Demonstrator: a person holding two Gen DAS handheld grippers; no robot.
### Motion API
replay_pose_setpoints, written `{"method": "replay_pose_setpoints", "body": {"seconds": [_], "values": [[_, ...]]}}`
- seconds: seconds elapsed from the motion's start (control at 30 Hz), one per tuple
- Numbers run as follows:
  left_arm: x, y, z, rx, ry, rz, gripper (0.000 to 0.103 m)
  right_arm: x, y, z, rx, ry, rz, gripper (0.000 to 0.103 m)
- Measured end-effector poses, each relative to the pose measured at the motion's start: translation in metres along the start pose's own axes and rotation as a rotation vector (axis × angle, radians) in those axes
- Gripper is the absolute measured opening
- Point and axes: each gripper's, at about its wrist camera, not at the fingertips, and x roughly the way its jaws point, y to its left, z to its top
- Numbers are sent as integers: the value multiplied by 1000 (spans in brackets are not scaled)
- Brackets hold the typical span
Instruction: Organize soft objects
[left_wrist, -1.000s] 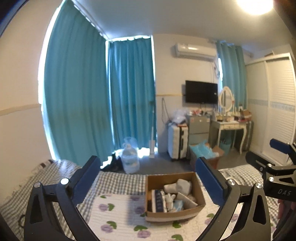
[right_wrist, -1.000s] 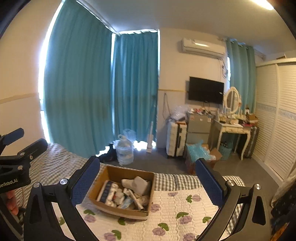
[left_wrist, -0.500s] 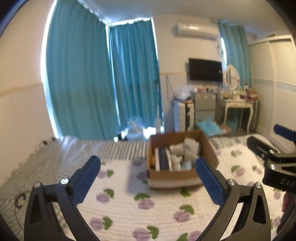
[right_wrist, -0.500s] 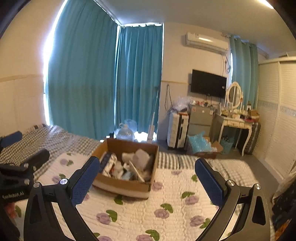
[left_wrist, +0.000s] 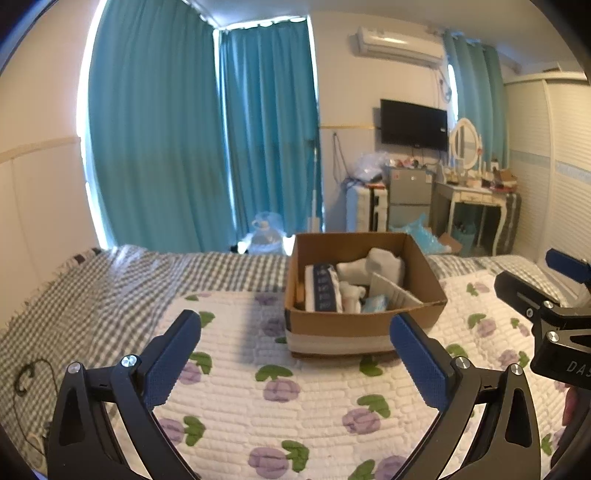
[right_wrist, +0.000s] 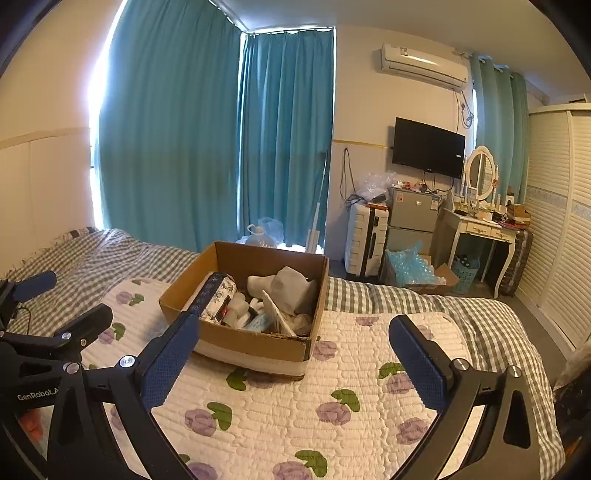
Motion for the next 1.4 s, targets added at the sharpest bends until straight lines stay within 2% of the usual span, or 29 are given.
{"method": "replay_pose_setpoints", "body": {"seconds": [1.4], "values": [[-3, -1, -1, -1, -4, 4, 103, -4, 4, 0, -9, 11, -6, 103]]}}
